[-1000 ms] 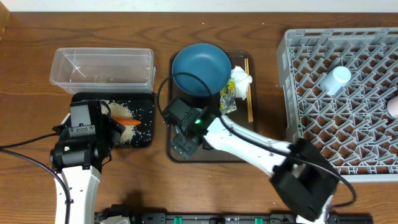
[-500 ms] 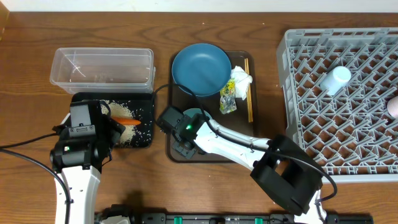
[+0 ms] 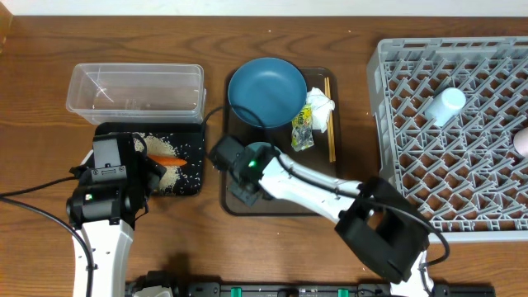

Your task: Sort waste into correct bins and load items into the dishwasher rack

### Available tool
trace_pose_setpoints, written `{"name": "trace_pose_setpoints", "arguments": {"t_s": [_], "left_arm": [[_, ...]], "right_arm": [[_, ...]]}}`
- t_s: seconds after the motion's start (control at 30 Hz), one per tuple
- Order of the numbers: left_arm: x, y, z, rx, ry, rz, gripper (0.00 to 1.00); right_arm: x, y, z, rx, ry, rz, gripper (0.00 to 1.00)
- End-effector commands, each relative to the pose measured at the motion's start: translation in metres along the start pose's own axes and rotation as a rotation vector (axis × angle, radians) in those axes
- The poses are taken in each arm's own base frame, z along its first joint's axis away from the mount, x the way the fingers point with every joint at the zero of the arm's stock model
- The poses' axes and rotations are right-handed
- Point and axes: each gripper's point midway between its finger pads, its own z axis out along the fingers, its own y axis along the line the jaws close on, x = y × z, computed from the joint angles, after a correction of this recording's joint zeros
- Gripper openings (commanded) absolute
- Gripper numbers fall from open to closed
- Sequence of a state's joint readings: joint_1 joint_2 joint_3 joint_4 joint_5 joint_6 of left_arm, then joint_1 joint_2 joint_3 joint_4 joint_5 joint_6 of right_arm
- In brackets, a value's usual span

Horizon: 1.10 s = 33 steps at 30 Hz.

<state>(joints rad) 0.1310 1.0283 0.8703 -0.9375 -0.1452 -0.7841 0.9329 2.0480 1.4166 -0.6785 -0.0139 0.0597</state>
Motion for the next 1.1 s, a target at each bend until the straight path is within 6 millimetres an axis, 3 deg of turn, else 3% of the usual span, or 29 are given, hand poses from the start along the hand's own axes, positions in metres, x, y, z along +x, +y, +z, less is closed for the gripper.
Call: {"name": "trace_pose_setpoints", "arguments": {"t_s": [0.0, 0.23, 0.6, 0.87, 0.93, 1.07], "left_arm": [[-0.005, 0.0, -0.004, -0.001, -0.018, 0.006, 0.98], [-0.005, 0.0, -0.004, -0.001, -0.018, 0.006, 0.98], [-0.005, 0.0, -0.004, -0.001, -0.018, 0.006, 0.98], [-0.005, 0.0, -0.004, -0.001, -0.018, 0.006, 0.98], [-0.005, 0.0, -0.004, -0.001, -0.018, 0.006, 0.98], [-0.005, 0.0, -0.004, -0.001, -0.018, 0.006, 0.98]], "right_arm": [[-0.015, 0.024, -0.018, -0.29, -0.034, 0.094, 0.01], [-0.041, 0.014, -0.063, -0.669, -0.146, 0.208, 0.01], [-0.057, -0.042, -0.116, -0.976, -0.32, 0.301, 0.01], [-0.056, -0.076, -0.158, -1.146, -0.438, 0.312, 0.01], [-0.053, -0.09, -0.177, -1.202, -0.489, 0.308, 0.01], [-0.047, -0.125, -0.198, -1.157, -0.567, 0.347, 0.01]]}}
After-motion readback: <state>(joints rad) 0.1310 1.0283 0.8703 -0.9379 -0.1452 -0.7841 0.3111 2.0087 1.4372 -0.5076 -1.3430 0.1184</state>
